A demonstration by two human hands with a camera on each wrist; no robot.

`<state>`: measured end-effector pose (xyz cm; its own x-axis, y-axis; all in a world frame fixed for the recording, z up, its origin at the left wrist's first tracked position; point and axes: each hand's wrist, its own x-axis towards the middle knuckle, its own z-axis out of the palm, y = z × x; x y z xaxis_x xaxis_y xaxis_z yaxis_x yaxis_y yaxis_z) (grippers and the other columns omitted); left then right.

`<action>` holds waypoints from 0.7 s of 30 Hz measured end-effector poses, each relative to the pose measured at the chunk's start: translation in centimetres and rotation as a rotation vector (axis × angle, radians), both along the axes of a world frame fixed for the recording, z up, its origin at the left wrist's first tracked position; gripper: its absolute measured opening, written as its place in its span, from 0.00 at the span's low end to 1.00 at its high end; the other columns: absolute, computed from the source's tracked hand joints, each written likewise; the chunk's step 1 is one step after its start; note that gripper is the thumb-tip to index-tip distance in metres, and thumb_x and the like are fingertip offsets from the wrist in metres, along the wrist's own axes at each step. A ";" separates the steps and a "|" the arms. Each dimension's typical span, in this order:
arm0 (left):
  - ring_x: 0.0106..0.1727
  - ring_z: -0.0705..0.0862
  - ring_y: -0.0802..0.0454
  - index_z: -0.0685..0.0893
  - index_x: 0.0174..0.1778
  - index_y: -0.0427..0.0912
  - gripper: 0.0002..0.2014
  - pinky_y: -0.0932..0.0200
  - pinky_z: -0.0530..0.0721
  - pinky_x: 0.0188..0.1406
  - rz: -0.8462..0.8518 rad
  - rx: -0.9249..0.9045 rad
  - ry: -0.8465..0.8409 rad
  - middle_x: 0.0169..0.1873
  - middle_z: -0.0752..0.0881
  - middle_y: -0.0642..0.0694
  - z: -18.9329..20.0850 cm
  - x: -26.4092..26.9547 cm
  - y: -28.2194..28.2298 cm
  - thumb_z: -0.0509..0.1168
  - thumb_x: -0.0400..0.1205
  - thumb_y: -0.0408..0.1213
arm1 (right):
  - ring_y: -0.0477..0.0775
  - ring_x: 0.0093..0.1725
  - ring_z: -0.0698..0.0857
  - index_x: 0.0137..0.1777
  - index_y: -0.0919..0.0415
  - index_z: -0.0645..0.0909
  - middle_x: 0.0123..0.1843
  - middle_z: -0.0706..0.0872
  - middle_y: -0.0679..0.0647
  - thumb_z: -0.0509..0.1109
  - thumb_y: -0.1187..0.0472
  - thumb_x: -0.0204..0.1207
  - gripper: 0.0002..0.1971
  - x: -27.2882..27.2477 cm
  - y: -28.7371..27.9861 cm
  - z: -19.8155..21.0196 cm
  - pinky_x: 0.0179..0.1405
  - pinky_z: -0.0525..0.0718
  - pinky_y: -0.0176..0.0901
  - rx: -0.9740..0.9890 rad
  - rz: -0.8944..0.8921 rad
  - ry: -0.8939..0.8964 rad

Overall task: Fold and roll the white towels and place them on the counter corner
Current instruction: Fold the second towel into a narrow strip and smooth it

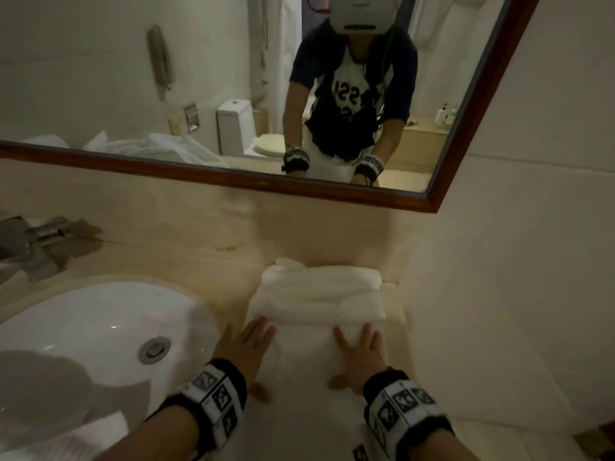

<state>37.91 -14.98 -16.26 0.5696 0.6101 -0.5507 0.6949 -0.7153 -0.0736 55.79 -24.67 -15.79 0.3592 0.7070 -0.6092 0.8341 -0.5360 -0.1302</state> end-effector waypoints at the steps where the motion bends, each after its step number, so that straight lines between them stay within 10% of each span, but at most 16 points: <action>1: 0.83 0.36 0.46 0.34 0.81 0.44 0.55 0.39 0.40 0.81 0.010 0.013 -0.006 0.82 0.33 0.43 0.1 0.5 0.6 0.65 0.74 0.62 | 0.73 0.80 0.33 0.82 0.45 0.34 0.81 0.27 0.68 0.68 0.43 0.75 0.49 0.8 0.8 0.0 0.81 0.46 0.59 0.020 0.007 -0.004; 5: 0.83 0.35 0.44 0.38 0.82 0.47 0.48 0.39 0.36 0.80 -0.041 0.120 0.018 0.82 0.34 0.42 0.4 1.1 -0.2 0.63 0.77 0.59 | 0.68 0.82 0.35 0.82 0.44 0.37 0.83 0.31 0.63 0.66 0.43 0.77 0.45 1.3 0.3 -0.5 0.82 0.47 0.60 0.088 0.050 -0.020; 9: 0.83 0.56 0.46 0.56 0.82 0.47 0.43 0.40 0.44 0.78 -0.226 0.259 -0.159 0.82 0.55 0.39 0.3 -0.4 -3.8 0.67 0.75 0.58 | 0.63 0.83 0.34 0.82 0.42 0.36 0.84 0.31 0.58 0.64 0.44 0.78 0.43 -1.1 -4.9 -0.9 0.81 0.45 0.63 0.137 0.199 -0.015; 12: 0.84 0.41 0.49 0.42 0.82 0.52 0.36 0.44 0.40 0.81 -0.220 0.064 -0.036 0.83 0.40 0.45 0.5 -3.4 -7.8 0.53 0.84 0.55 | 0.64 0.83 0.35 0.82 0.41 0.39 0.84 0.31 0.58 0.64 0.44 0.78 0.42 -3.9 -9.6 -0.9 0.81 0.48 0.64 0.107 0.272 0.018; 21: 0.84 0.45 0.47 0.44 0.83 0.45 0.33 0.47 0.54 0.80 -0.183 -0.017 -0.052 0.83 0.42 0.41 1.0 -9.8 -18.1 0.49 0.86 0.53 | 0.67 0.83 0.39 0.83 0.47 0.45 0.84 0.37 0.64 0.61 0.55 0.82 0.35 -10.5 -18.4 -1.1 0.82 0.53 0.60 0.116 0.202 -0.001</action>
